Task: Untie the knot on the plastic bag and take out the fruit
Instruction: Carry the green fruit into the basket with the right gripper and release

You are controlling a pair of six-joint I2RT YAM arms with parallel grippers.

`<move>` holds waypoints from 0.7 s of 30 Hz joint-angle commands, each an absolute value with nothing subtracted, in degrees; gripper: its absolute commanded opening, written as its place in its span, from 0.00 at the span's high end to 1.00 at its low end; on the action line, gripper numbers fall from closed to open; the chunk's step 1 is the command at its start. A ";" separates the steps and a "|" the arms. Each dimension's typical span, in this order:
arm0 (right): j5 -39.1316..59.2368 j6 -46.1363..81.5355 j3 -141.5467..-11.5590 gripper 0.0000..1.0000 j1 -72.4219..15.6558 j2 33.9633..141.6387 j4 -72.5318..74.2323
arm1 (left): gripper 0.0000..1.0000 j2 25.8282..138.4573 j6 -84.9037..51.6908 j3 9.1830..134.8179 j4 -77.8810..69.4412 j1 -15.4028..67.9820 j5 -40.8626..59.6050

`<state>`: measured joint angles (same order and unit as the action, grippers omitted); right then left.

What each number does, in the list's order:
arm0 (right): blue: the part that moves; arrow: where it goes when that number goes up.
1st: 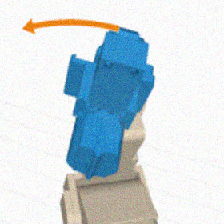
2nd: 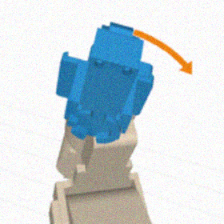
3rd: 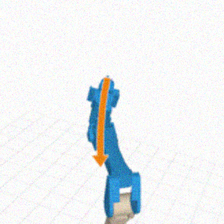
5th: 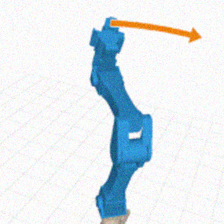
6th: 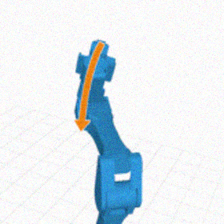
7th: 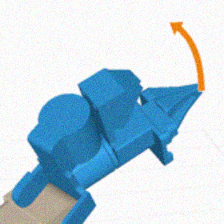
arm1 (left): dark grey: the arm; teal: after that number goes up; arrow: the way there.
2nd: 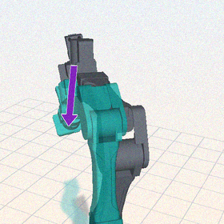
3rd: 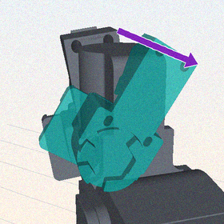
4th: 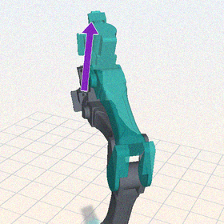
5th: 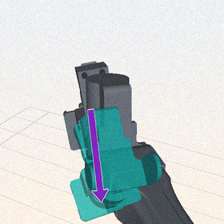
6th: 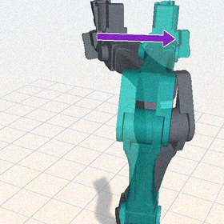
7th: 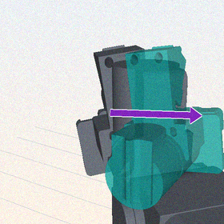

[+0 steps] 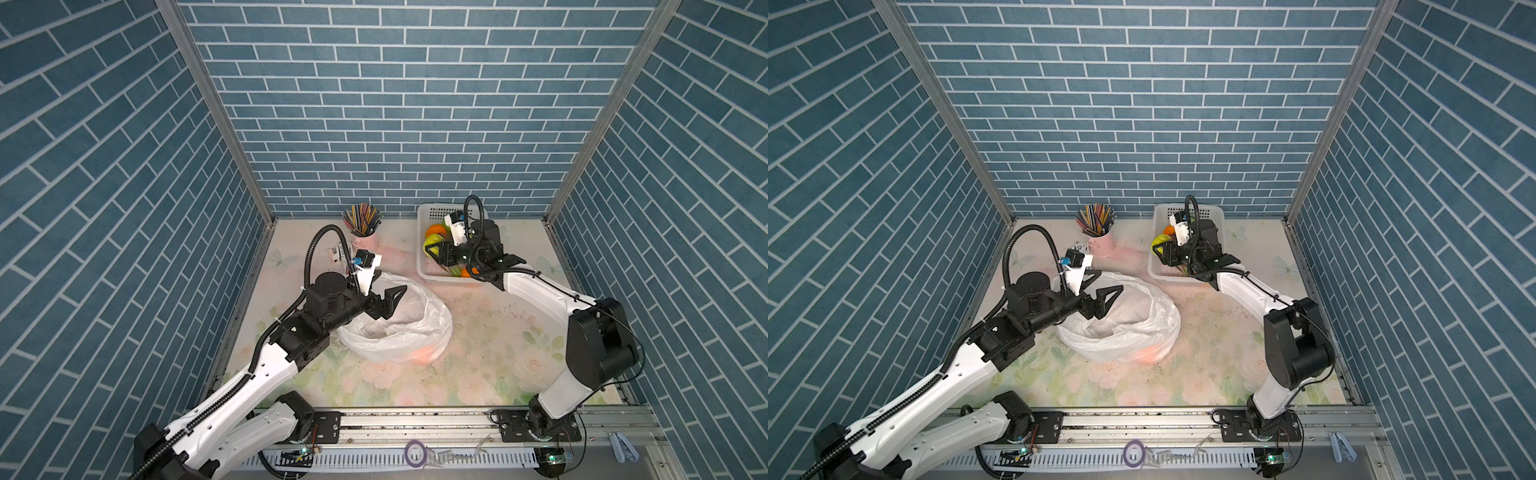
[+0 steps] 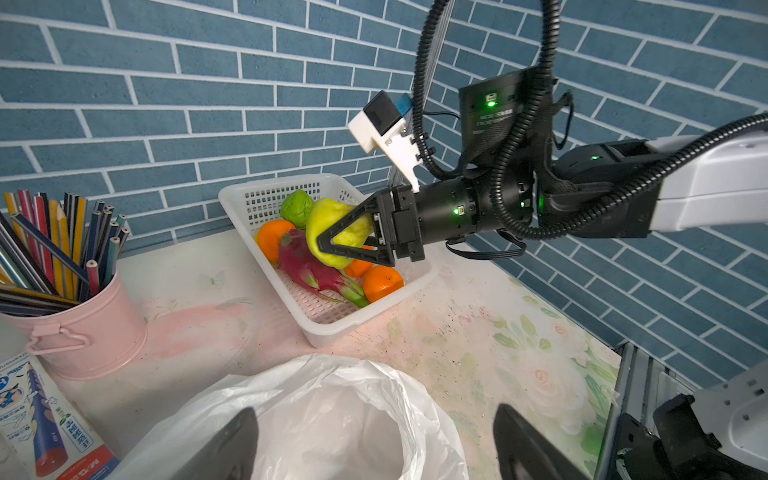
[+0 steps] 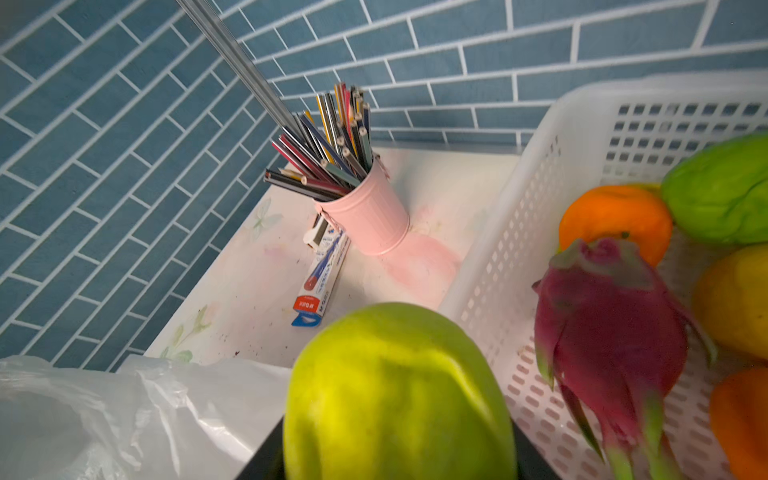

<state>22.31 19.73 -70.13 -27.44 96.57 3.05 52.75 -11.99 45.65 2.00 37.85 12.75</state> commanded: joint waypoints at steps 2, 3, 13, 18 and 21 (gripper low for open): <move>24.40 22.40 -74.10 0.47 -27.08 101.49 -2.67 | 0.12 53.08 -10.18 44.85 3.34 37.71 12.74; 24.57 22.50 -74.69 0.47 -27.07 102.63 -3.09 | 0.11 53.08 -10.06 44.74 3.34 37.71 12.86; 22.81 22.21 -78.73 0.47 -26.90 111.37 -8.59 | 0.11 53.77 -9.09 44.55 3.43 37.71 13.45; 21.43 20.26 -79.56 0.47 -26.90 114.21 -10.90 | 0.11 54.88 -8.93 44.81 3.43 37.76 13.23; 20.08 19.57 -80.15 0.47 -26.89 115.55 -12.31 | 0.11 55.52 -8.67 45.09 3.43 37.78 13.23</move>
